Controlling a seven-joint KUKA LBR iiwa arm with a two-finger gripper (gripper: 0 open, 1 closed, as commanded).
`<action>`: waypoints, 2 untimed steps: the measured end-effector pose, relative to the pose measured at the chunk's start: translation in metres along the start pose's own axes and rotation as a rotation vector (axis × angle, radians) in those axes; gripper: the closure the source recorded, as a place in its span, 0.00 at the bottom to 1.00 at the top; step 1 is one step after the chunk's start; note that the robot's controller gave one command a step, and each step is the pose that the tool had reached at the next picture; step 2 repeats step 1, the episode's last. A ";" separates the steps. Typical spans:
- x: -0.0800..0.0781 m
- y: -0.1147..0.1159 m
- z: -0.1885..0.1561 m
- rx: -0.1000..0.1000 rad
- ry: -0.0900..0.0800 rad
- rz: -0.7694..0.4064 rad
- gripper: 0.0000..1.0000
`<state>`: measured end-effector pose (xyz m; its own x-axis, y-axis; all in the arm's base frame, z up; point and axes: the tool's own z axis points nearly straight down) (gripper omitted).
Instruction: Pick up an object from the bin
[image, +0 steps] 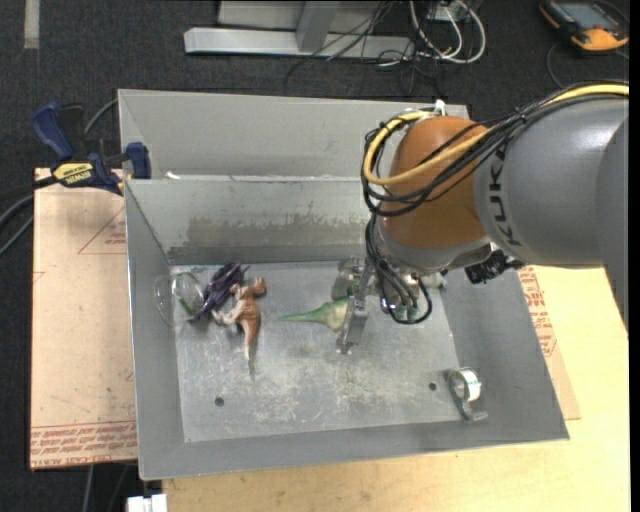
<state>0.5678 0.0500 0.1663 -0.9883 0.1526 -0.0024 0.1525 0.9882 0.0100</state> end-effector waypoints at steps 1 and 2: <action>-0.027 -0.022 0.051 -0.005 -0.013 0.088 1.00; -0.027 -0.022 0.051 -0.005 -0.013 0.088 1.00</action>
Offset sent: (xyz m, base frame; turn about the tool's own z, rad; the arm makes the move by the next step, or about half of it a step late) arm 0.0201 0.0015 0.1205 0.0490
